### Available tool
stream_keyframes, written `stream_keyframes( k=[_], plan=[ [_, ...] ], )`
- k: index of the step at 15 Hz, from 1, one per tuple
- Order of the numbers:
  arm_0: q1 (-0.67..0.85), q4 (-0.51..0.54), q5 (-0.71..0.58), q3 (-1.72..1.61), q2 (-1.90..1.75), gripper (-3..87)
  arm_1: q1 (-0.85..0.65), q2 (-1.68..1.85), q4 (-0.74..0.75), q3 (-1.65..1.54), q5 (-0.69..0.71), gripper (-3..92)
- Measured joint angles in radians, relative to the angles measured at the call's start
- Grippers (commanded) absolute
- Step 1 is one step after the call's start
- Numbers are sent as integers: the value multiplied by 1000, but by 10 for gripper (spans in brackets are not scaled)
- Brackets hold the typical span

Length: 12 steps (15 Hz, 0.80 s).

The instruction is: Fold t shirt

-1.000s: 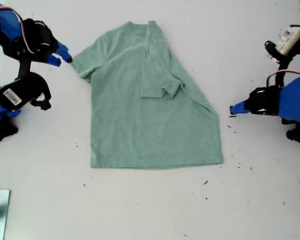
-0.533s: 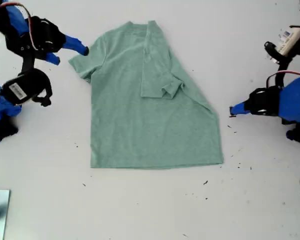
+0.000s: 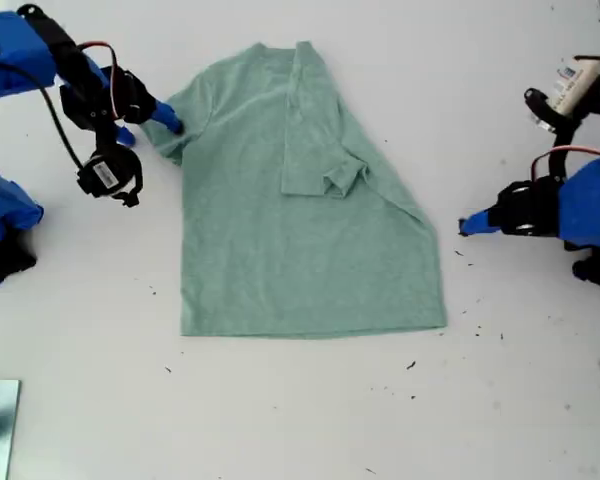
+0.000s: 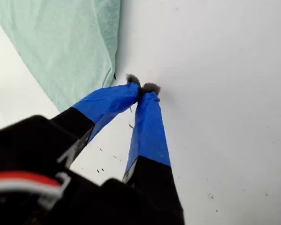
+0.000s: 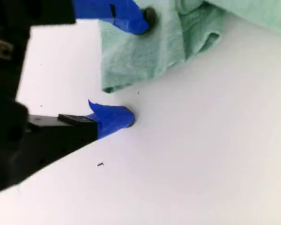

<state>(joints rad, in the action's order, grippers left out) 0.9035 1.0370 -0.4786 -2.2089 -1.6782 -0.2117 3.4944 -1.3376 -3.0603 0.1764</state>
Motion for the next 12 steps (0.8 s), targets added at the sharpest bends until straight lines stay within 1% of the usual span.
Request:
stream_keyframes(
  k=[1,2,3,4,6,7,9,12],
  plan=[
    [0,-14,-2,0,11,-2,3,0,0,0,0,23],
    [-2,-20,0,12,9,-3,6,0,0,0,0,23],
    [-3,-2,8,21,-74,-3,5,0,0,0,0,23],
    [-3,55,0,29,-166,-3,5,0,0,0,0,23],
    [-20,176,-14,179,-333,-3,5,0,0,0,0,23],
    [-21,193,-51,247,-359,-3,5,0,0,0,0,23],
    [-78,190,-87,345,-348,-3,5,0,0,0,0,23],
    [-259,112,-87,495,-130,-3,5,0,0,0,-3,23]
  ],
)
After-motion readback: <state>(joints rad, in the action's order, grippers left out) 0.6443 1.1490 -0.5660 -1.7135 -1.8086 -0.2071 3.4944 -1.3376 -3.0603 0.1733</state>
